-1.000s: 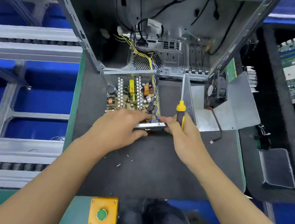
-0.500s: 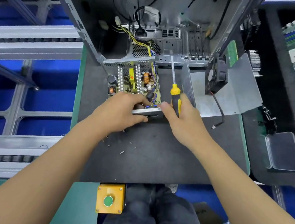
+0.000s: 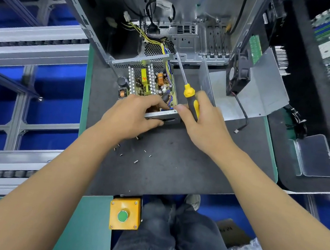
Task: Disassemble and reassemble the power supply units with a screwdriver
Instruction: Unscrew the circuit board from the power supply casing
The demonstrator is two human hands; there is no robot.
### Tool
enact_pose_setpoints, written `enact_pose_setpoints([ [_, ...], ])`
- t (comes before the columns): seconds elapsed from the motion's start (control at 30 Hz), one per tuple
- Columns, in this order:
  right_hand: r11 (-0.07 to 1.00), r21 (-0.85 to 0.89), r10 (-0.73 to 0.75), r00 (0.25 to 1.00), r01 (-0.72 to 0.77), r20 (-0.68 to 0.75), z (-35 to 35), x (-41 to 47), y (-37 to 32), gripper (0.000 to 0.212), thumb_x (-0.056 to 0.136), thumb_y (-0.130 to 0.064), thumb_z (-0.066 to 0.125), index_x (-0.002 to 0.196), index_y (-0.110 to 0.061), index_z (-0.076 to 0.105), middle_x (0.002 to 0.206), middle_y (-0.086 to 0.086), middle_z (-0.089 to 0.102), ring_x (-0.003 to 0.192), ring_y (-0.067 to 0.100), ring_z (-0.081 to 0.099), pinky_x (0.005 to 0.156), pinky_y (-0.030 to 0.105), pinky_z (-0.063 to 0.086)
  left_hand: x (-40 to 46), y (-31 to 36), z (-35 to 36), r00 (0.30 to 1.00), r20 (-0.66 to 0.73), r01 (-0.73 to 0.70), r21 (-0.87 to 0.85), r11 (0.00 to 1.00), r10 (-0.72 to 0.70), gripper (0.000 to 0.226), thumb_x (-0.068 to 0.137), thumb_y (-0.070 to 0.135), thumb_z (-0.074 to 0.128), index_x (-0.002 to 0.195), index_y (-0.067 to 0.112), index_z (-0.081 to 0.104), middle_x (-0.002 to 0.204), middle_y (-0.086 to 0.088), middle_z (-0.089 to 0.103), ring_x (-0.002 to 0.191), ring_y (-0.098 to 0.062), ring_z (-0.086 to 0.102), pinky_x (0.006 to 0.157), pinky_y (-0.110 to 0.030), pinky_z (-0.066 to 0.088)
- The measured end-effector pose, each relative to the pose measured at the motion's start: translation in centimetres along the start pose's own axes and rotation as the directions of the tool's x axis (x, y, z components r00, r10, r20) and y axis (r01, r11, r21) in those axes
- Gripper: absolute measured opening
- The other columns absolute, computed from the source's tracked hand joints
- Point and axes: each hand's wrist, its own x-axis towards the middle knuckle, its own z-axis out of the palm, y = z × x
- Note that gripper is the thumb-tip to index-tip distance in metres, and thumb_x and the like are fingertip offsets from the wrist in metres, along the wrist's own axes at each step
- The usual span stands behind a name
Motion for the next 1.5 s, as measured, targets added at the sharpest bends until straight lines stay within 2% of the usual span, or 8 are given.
enact_pose_setpoints([
  [0.13,0.999,-0.005,0.040,0.999,-0.040,0.002,0.1,-0.1,0.0,0.033,0.098,-0.044,0.052,0.084,-0.021,0.033,0.060,-0.008,0.034,0.065,-0.004,0.038,0.056,0.011,0.032,0.1,0.0,0.1,1.000,0.004,-0.008,0.030,1.000,0.008,0.025,0.082,0.033,0.079,0.103,0.037,0.065,0.083,0.019,0.061,0.078,-0.015,0.056,0.075,-0.037,0.051],
  [0.27,0.998,-0.035,0.051,0.996,-0.049,0.070,-0.3,0.2,-0.3,0.037,0.098,-0.049,0.048,0.075,-0.031,0.024,0.060,-0.020,0.040,0.063,-0.002,0.038,0.050,0.022,0.029,0.1,0.0,0.1,1.000,-0.004,-0.008,0.078,0.997,0.008,0.031,0.084,0.037,0.076,0.111,0.040,0.063,0.089,0.020,0.061,0.084,-0.014,0.056,0.073,-0.033,0.043],
  [0.4,0.998,-0.044,0.039,0.997,-0.037,0.061,-0.4,0.1,-0.4,0.037,0.098,-0.050,0.047,0.074,-0.034,0.025,0.060,-0.022,0.042,0.063,-0.001,0.039,0.048,0.024,0.023,0.2,0.1,0.0,0.999,0.037,-0.036,0.119,0.992,0.031,0.043,0.087,0.038,0.071,0.126,0.046,0.055,0.114,0.018,0.067,0.104,-0.017,0.061,0.080,-0.037,0.047],
  [0.57,0.999,-0.028,0.030,0.997,-0.028,0.065,-0.2,0.3,-0.3,0.033,0.098,-0.049,0.048,0.078,-0.033,0.028,0.060,-0.023,0.045,0.059,0.002,0.041,0.048,0.018,0.032,0.7,0.1,-0.2,0.989,0.142,-0.060,0.118,0.991,0.043,0.048,0.092,0.036,0.067,0.137,0.044,0.052,0.132,0.012,0.061,0.121,-0.019,0.055,0.093,-0.046,0.049],
  [0.83,0.999,0.040,-0.009,0.999,0.007,0.033,0.1,-0.1,0.1,0.030,0.100,-0.040,0.051,0.084,-0.024,0.031,0.059,-0.018,0.041,0.057,0.005,0.037,0.050,0.015,0.031,0.7,0.1,-0.4,0.990,0.129,-0.076,0.078,0.994,0.065,0.041,0.091,0.031,0.071,0.129,0.042,0.063,0.113,0.013,0.068,0.107,-0.019,0.060,0.086,-0.043,0.051],
  [1.03,1.000,0.022,-0.008,1.000,0.008,0.002,0.3,-0.4,0.3,0.029,0.100,-0.042,0.050,0.090,-0.018,0.036,0.059,-0.017,0.039,0.055,0.004,0.037,0.051,0.012,0.033,0.8,0.1,-0.3,0.981,0.132,-0.156,0.110,0.982,0.141,0.023,0.093,0.029,0.068,0.116,0.031,0.069,0.083,0.018,0.049,0.092,-0.020,0.054,0.075,-0.039,0.047],
  [1.27,0.999,0.023,0.025,0.997,-0.026,0.071,-0.1,-0.1,-0.1,0.033,0.101,-0.045,0.046,0.088,-0.017,0.035,0.064,0.003,0.035,0.055,0.007,0.031,0.050,0.017,0.032,1.2,0.4,-0.6,0.976,0.179,-0.139,0.052,0.989,0.128,0.029,0.090,0.023,0.073,0.119,0.027,0.071,0.084,0.014,0.057,0.087,-0.022,0.056,0.081,-0.047,0.051],
  [1.5,0.994,0.047,0.092,0.992,-0.097,0.088,-0.1,0.0,-0.2,0.035,0.100,-0.046,0.045,0.089,-0.014,0.036,0.064,-0.004,0.027,0.052,0.007,0.030,0.046,0.018,0.029,1.3,1.5,-0.5,0.987,0.163,-0.025,0.114,0.993,0.006,0.030,0.089,0.022,0.073,0.116,0.033,0.072,0.087,0.000,0.066,0.084,-0.026,0.061,0.076,-0.040,0.054],
])
